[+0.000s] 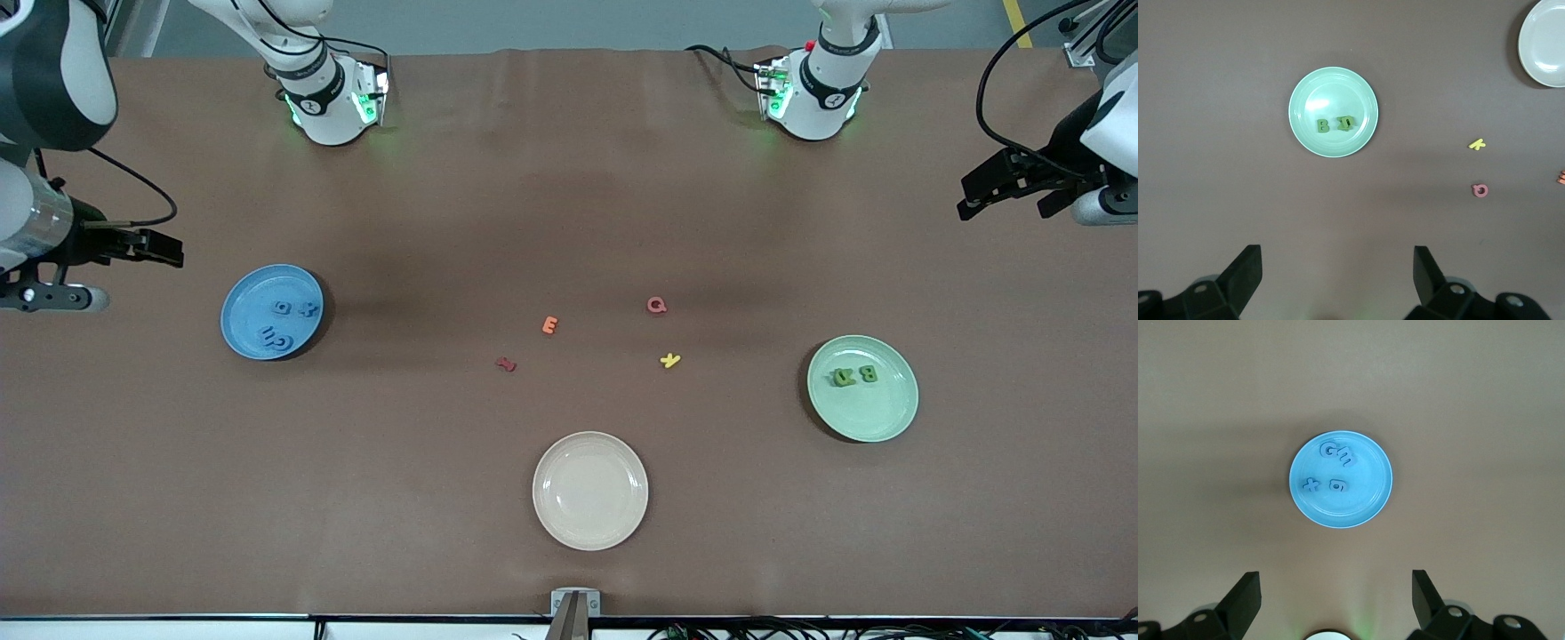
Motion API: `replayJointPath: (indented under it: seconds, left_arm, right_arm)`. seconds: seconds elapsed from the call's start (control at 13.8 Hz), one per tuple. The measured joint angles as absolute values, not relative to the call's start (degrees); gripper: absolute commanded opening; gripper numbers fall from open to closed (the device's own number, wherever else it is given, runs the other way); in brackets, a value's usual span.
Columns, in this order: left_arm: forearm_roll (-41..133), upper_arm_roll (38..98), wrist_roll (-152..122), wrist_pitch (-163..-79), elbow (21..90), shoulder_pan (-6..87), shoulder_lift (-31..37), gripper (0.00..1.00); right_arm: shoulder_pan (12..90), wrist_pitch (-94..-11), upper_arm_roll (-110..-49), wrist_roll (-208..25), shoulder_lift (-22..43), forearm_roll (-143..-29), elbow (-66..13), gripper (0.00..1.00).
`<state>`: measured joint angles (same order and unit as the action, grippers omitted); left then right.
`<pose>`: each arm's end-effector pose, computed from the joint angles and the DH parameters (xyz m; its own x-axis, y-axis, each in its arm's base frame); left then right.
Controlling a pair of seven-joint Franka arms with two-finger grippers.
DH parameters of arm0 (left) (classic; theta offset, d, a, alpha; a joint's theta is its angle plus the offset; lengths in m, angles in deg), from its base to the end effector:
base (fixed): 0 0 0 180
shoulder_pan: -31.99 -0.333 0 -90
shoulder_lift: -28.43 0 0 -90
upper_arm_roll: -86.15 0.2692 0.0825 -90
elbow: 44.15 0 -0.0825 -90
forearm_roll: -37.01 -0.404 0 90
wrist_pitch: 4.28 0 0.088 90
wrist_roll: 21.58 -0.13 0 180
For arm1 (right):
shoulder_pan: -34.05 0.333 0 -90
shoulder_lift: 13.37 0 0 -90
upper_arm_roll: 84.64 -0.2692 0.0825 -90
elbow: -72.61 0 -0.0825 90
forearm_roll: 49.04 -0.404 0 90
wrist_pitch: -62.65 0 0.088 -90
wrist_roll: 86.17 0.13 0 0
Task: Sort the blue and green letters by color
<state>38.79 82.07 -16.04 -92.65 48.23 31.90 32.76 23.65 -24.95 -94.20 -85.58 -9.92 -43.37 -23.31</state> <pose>0.5500 -0.0437 0.5743 0.9996 0.0263 0.0029 0.0262 -0.9993 0.0261 0.5699 -0.0231 0.4681 0.9790 -0.0270 -0.2021 -0.0090 -0.9959 0.0896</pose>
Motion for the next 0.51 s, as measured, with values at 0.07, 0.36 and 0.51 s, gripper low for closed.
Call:
replayJointPath:
  seconds: [0.07,0.36,0.51]
  left_arm:
    - [38.79,82.13,-16.04,-92.63,48.23,31.82,32.86,1.00]
    - [38.79,82.37,-16.04,-92.60,48.22,31.77,33.27,1.00]
    - [38.79,82.37,-16.04,-92.59,48.22,31.77,33.59,1.00]
  right_arm:
    - [24.43,-24.19,-93.75,-85.57,-9.92,-43.66,-22.69,1.00]
    - [30.32,-23.79,-88.19,-85.56,-9.91,-45.69,-22.24,1.00]
    - [32.08,-23.79,-86.47,-85.57,-9.90,-45.94,-21.75,1.00]
